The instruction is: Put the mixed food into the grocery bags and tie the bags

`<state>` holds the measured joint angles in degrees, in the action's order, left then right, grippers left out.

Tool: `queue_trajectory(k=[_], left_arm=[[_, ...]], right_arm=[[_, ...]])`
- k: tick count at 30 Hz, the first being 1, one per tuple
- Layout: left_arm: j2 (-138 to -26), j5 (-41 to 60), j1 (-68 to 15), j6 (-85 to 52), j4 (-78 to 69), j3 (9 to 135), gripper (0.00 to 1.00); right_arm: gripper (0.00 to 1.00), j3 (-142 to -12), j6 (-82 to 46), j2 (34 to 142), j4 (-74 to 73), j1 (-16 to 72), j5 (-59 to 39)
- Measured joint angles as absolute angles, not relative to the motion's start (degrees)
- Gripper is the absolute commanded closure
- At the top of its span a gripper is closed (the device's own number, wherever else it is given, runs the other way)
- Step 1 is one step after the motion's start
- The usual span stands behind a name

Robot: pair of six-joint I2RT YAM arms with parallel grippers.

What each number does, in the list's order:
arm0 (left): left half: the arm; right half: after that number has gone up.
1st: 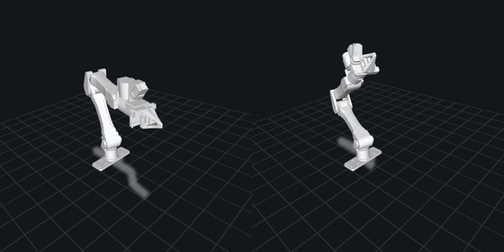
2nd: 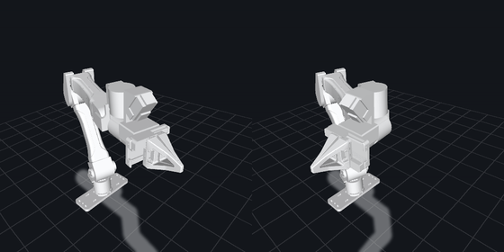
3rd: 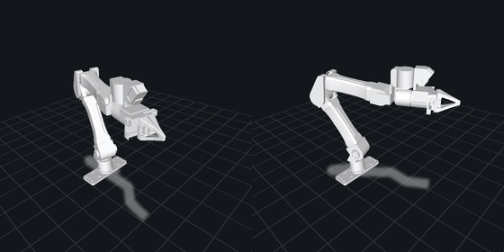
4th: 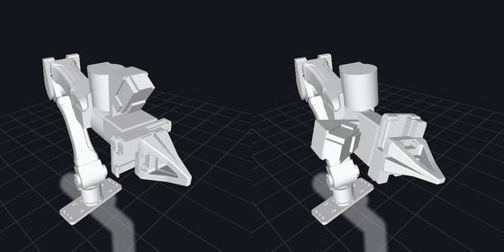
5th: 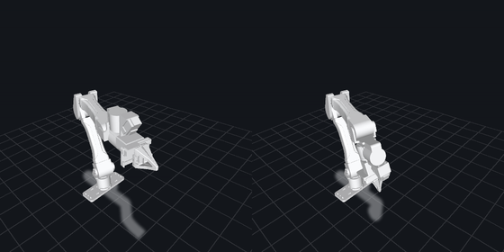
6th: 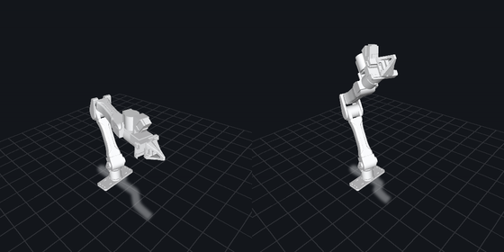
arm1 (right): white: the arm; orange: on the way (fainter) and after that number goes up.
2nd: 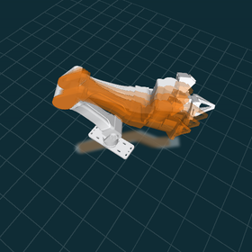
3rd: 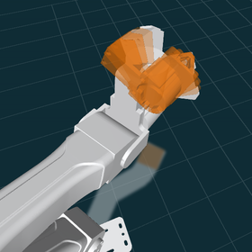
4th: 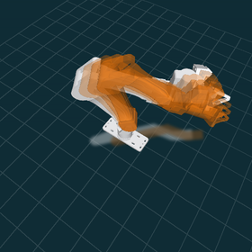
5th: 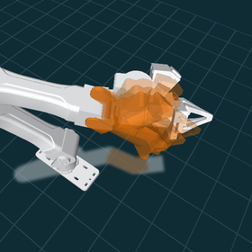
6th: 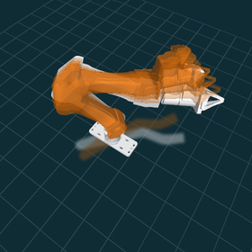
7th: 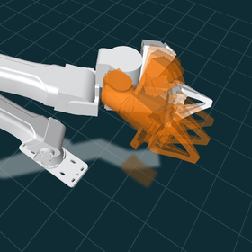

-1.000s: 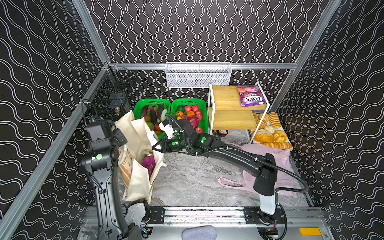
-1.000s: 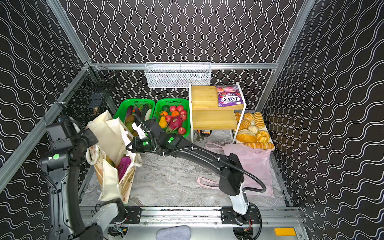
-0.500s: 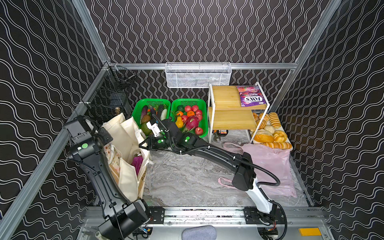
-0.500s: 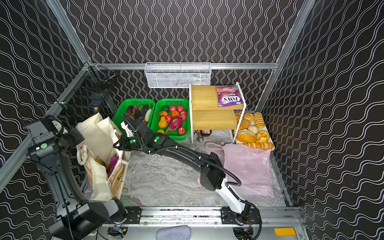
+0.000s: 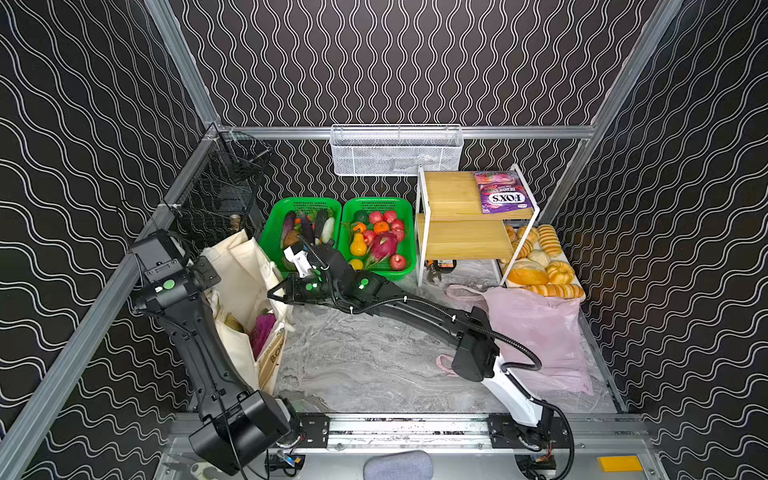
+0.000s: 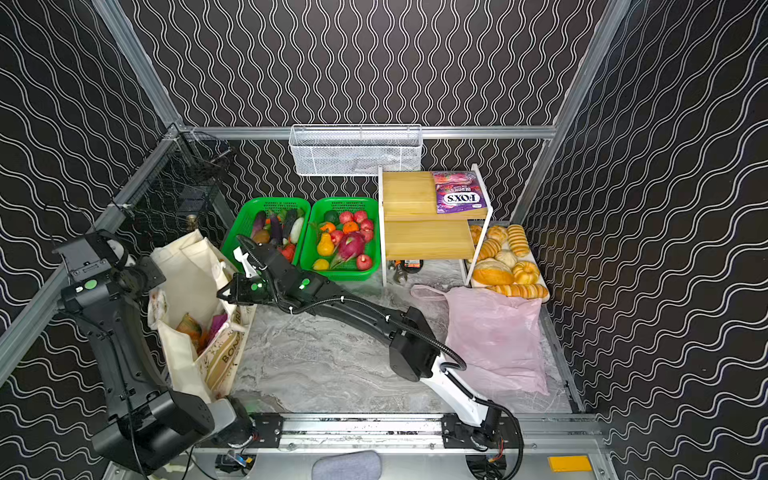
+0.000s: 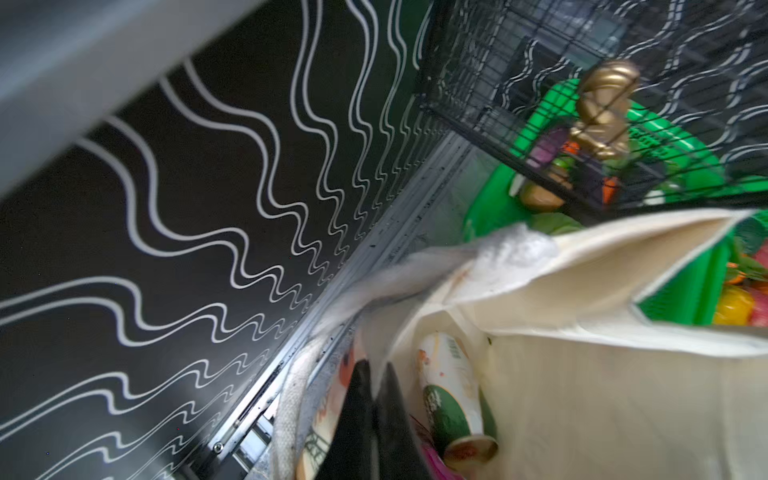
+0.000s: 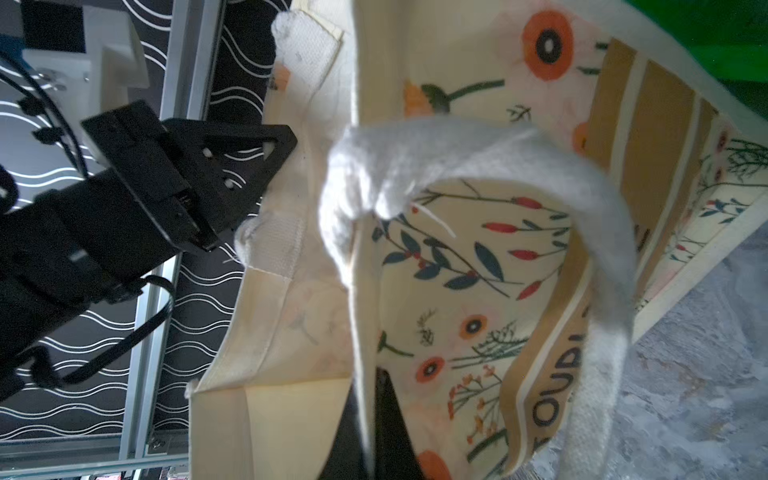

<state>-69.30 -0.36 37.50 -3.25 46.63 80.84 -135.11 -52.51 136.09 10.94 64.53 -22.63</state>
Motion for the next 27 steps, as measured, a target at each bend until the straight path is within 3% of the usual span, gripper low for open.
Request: queue_trajectory(k=[10, 18, 22, 27], left_arm=[[-69.06, -8.16, 37.54, -2.87, 46.0, 79.33, 0.96], [-67.37, -11.66, 37.6, -3.31, 44.93, 79.31, 0.68], [-67.02, -10.44, 37.6, -3.29, 45.1, 81.41, 0.62], [-65.98, -8.84, 37.6, -3.29, 46.87, 84.62, 0.43]], right_arm=[[1.0, -134.26, -52.18, 136.64, 8.27, 64.55, -23.53], [0.78, -131.72, -50.33, 134.23, 8.03, 64.4, -23.2], [0.73, -131.46, -49.89, 132.27, 8.08, 64.45, -23.2], [0.63, -127.39, -47.16, 127.15, 8.54, 64.36, -21.91]])
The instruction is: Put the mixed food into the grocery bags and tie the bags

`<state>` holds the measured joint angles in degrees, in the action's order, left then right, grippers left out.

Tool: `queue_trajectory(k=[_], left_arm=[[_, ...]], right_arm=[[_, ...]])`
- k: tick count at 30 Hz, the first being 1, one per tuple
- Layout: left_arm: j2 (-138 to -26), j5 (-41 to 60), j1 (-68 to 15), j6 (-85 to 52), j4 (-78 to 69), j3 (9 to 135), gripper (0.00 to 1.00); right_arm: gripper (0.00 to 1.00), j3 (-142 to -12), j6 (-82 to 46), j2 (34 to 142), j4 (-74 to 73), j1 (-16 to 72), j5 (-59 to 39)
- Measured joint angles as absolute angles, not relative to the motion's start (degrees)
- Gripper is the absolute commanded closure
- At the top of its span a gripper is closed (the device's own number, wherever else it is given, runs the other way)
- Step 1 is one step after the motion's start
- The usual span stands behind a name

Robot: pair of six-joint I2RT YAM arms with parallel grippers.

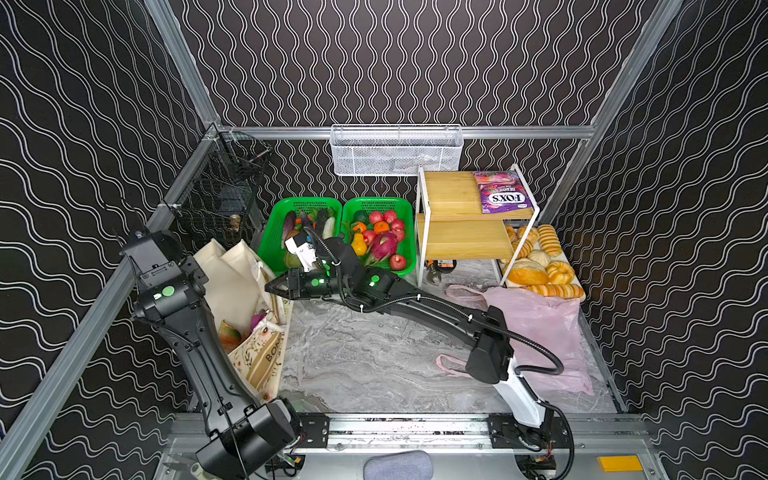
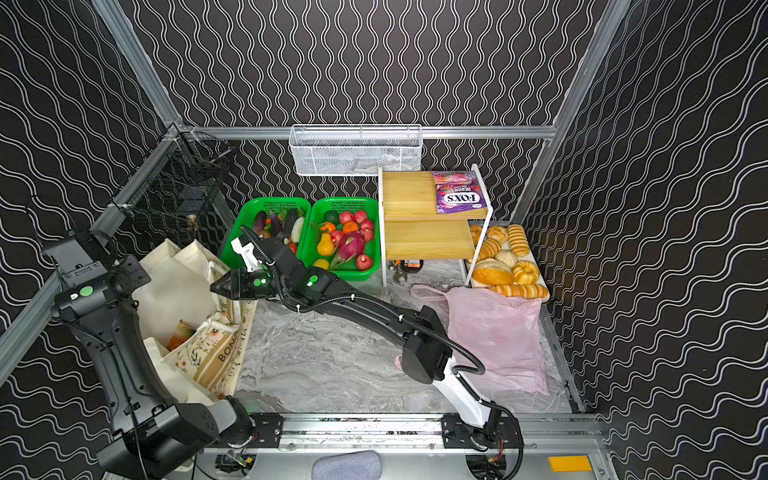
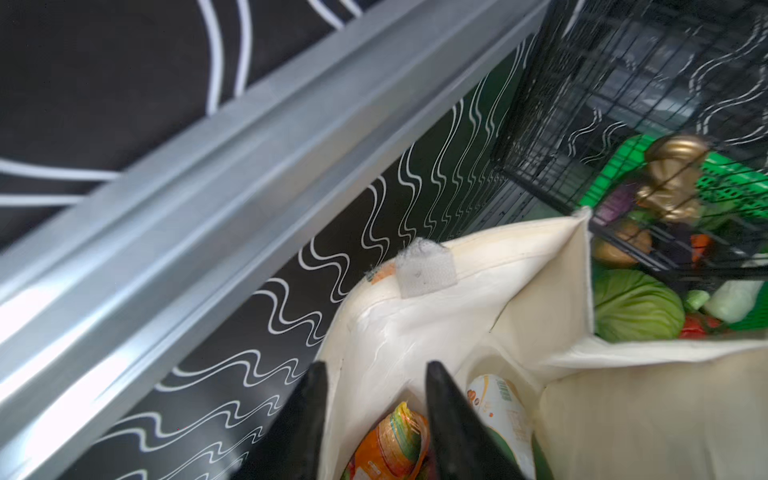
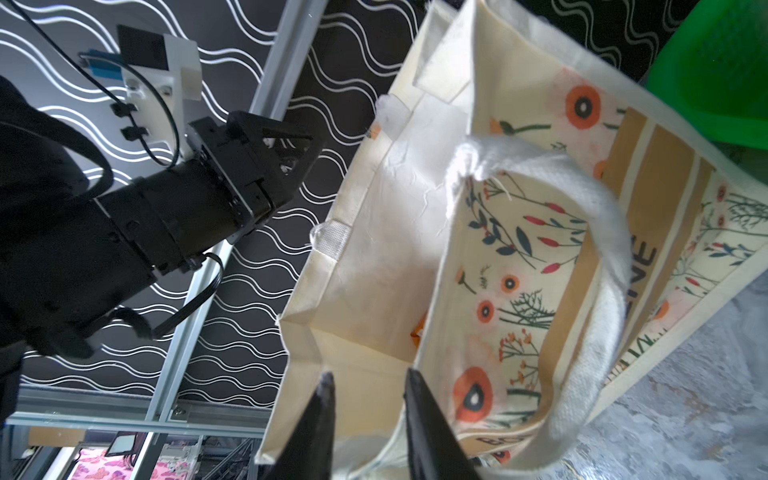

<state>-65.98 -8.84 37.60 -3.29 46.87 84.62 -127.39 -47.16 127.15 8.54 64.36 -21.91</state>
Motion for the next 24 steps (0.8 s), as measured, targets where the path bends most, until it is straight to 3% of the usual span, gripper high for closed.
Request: queue_trajectory(k=[9, 16, 24], left_arm=[[-62.19, 4.14, 37.58, -4.38, 50.48, 92.92, 0.26], [-59.16, 26.0, 37.54, -8.95, 49.67, 97.69, 0.23], [-55.86, 52.88, 30.94, -36.29, 20.56, 81.23, 0.22]], right_arm=[[0.59, -112.12, -40.36, 112.07, 9.67, 63.83, -11.62], [0.6, -81.8, -33.65, 85.23, 1.91, 63.83, 7.84], [0.62, -55.4, -33.76, 60.23, -0.56, 59.99, 28.21]])
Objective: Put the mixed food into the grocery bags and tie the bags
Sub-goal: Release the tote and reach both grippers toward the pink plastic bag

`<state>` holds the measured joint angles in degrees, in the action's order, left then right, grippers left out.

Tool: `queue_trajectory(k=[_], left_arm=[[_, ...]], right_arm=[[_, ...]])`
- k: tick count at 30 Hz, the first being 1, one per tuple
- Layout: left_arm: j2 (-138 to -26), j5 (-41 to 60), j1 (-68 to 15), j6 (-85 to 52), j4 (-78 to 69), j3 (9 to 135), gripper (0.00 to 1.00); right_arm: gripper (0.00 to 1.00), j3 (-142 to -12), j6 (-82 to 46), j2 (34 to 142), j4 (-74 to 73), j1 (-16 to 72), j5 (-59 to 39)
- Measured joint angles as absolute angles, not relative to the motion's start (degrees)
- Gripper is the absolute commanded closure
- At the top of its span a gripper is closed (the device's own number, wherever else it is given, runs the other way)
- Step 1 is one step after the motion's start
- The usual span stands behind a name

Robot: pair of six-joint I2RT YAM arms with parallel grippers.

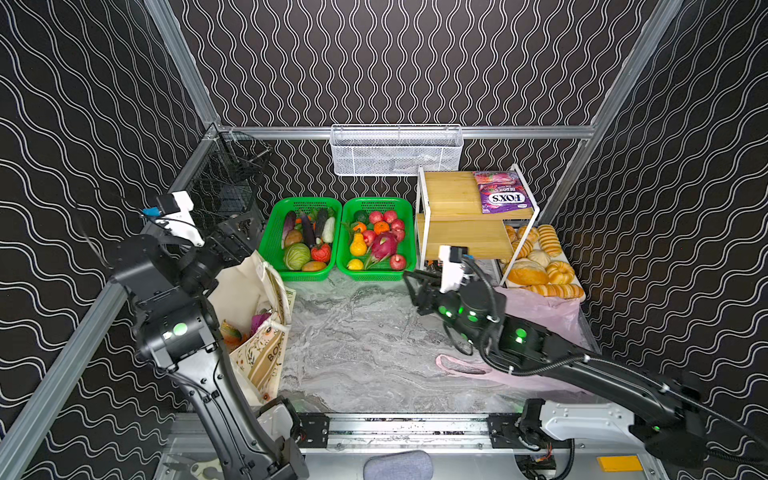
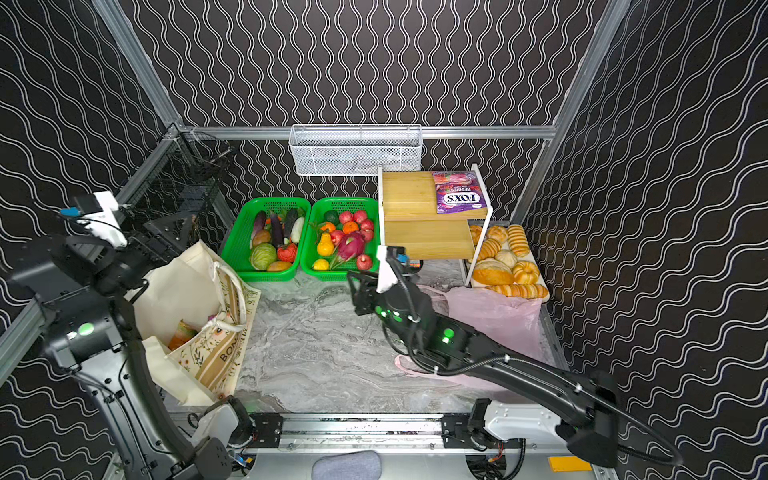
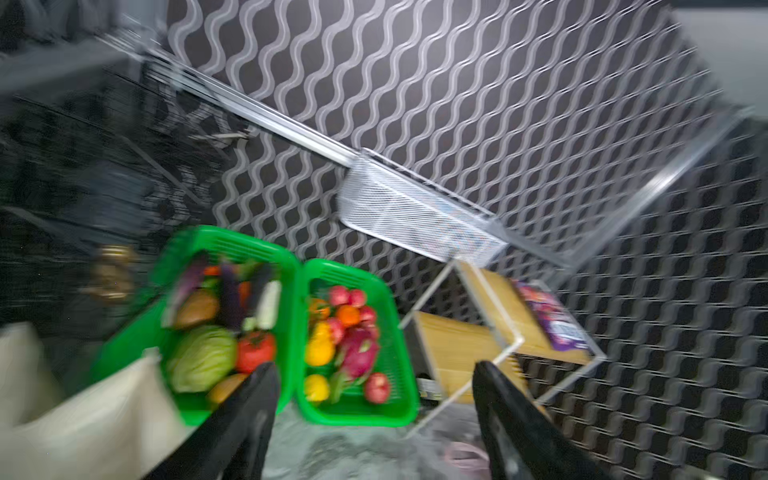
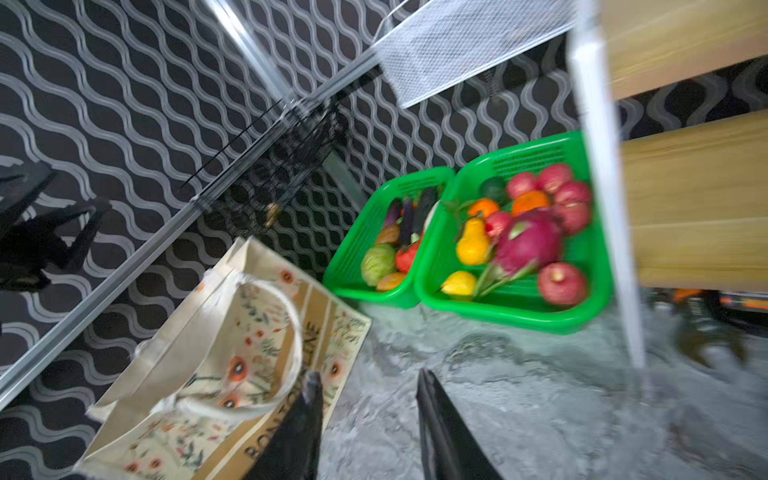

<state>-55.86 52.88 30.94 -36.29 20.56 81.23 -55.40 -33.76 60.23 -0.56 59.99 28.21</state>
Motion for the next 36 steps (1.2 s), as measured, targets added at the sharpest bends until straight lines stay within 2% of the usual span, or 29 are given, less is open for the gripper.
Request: queue_trajectory(k=[3, 5, 8, 10, 13, 15, 18, 26, 36], left_arm=[[-58.24, 55.79, 21.58, -38.28, 20.69, 84.12, 0.19], [-60.71, 55.9, 12.4, -35.35, 23.38, 88.16, 0.15], [-62.33, 49.71, -4.21, -31.68, 27.4, 88.09, 0.14], [-62.94, 44.36, -15.62, -29.63, 29.67, 84.68, 0.13], [-63.88, 35.7, -29.93, -28.32, 31.68, 79.72, 0.12], [-65.21, 30.3, -38.26, -28.14, 31.81, 77.23, 0.11], [-68.75, 24.05, -47.22, -28.21, 30.89, 74.61, 0.11], [-79.37, 11.33, -56.1, -28.16, 27.0, 74.5, 0.1], [-69.14, 0.1, -56.97, -30.11, 19.16, 58.48, 0.06]], right_arm=[[0.63, -49.69, -36.53, 53.34, 4.82, 54.48, 29.71], [0.64, -46.06, -38.57, 48.69, 8.88, 50.0, 29.67], [0.64, -41.04, -40.91, 42.59, 14.61, 43.7, 29.47], [0.59, -39.2, -41.89, 39.97, 19.49, 39.46, 28.93], [0.39, -38.68, -42.61, 38.39, 25.41, 34.83, 28.38], [0.29, -38.22, -42.59, 38.28, 28.58, 33.28, 28.38], [0.28, -37.85, -43.51, 39.7, 33.04, 31.57, 29.12], [0.28, -35.42, -45.36, 43.44, 36.56, 28.71, 29.36], [0.28, -29.32, -45.67, 44.86, 34.81, 27.27, 22.87]])
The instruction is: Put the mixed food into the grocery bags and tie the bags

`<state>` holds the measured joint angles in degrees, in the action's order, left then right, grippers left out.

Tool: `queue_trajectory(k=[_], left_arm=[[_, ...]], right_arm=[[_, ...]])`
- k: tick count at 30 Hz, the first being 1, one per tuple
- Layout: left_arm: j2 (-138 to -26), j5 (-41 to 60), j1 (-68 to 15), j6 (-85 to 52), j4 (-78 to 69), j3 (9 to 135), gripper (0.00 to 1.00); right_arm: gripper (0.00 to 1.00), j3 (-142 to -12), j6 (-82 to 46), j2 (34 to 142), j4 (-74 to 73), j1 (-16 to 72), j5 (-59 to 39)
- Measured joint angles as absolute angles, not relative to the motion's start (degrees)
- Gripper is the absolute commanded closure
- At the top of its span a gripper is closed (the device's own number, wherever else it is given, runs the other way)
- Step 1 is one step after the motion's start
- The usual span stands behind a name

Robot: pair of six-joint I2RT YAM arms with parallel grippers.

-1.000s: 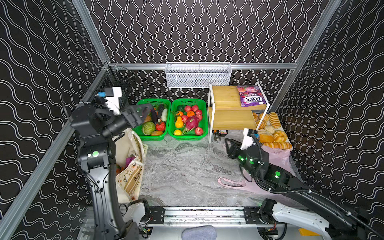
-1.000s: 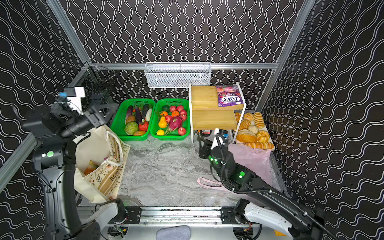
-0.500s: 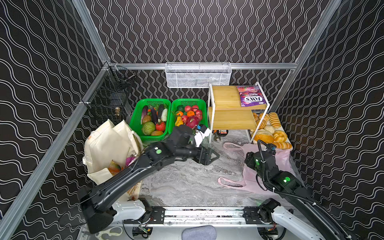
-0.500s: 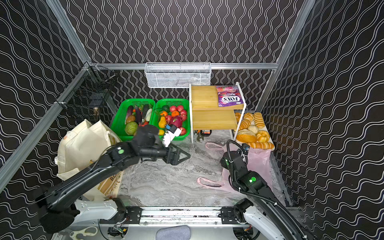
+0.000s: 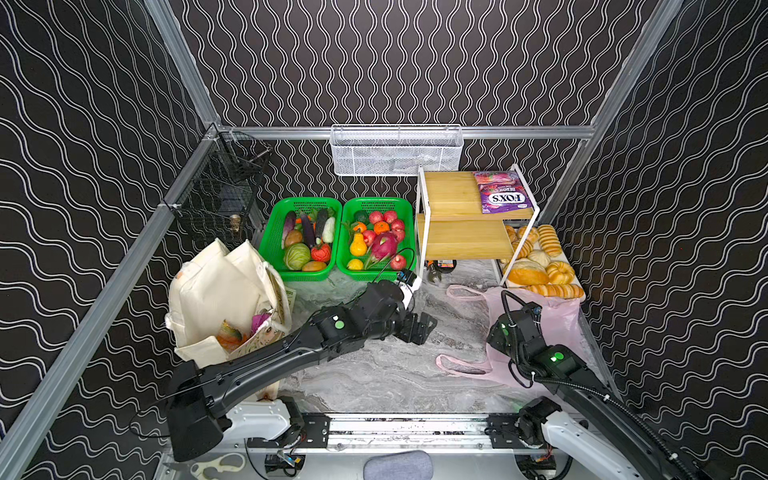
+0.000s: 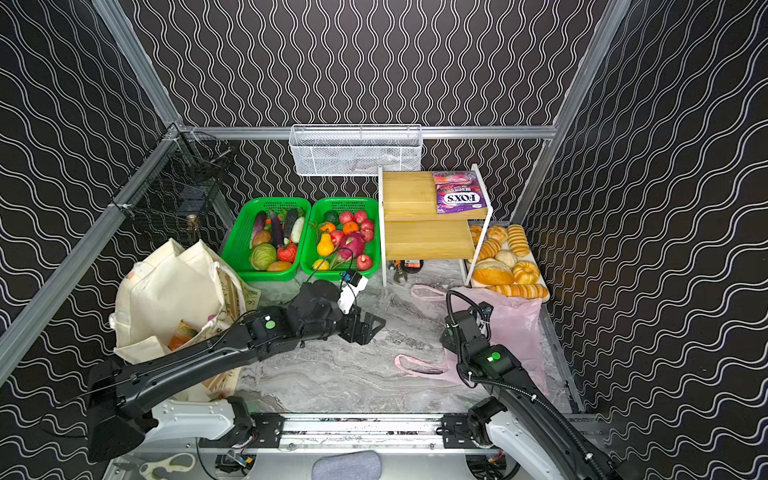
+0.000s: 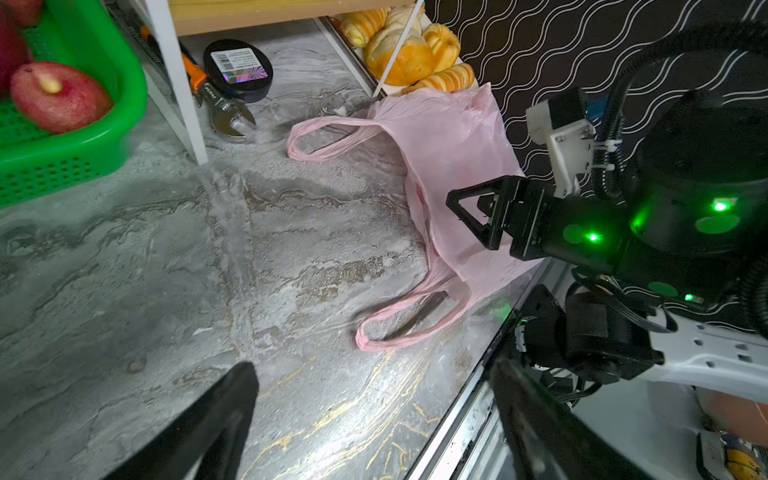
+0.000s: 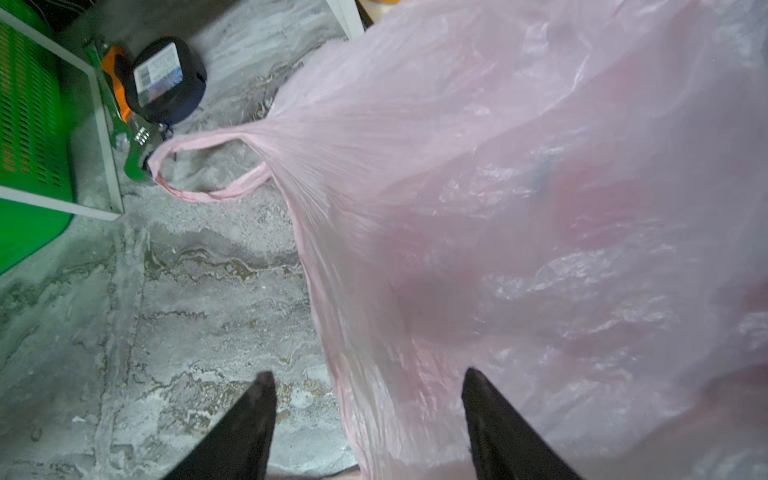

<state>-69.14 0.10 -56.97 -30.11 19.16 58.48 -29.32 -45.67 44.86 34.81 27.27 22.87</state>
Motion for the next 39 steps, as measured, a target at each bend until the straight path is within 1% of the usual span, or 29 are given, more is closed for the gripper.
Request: queue_trajectory(k=[5, 9, 12, 18, 24, 32, 39], left_arm=[[-66.15, -2.76, -56.97, -30.2, 19.11, 56.71, 0.04], [-66.24, -4.03, -56.99, -29.82, 19.4, 55.96, 0.04], [-67.61, -4.62, -56.99, -29.61, 21.1, 57.45, 0.03], [-68.45, -4.62, -56.99, -28.53, 23.79, 59.99, 0.03], [-65.28, -4.16, -56.99, -28.8, 24.95, 58.74, 0.03], [-62.74, -2.26, -56.99, -31.33, 25.41, 57.95, 0.03], [-63.55, -1.39, -56.99, -31.35, 25.78, 60.4, 0.03]], right_arm=[[0.25, -31.68, -45.98, 51.37, 34.37, 27.24, 22.22], [0.25, -33.8, -46.06, 58.35, 34.72, 27.24, 22.26], [0.21, -35.16, -46.24, 61.1, 34.92, 27.24, 22.52], [0.2, -35.2, -45.67, 61.52, 34.35, 25.8, 22.44], [0.21, -34.79, -44.1, 60.58, 33.52, 22.81, 21.91], [0.21, -34.98, -42.65, 60.49, 32.58, 22.5, 19.09], [0.21, -35.09, -41.34, 60.36, 31.94, 22.5, 19.07]])
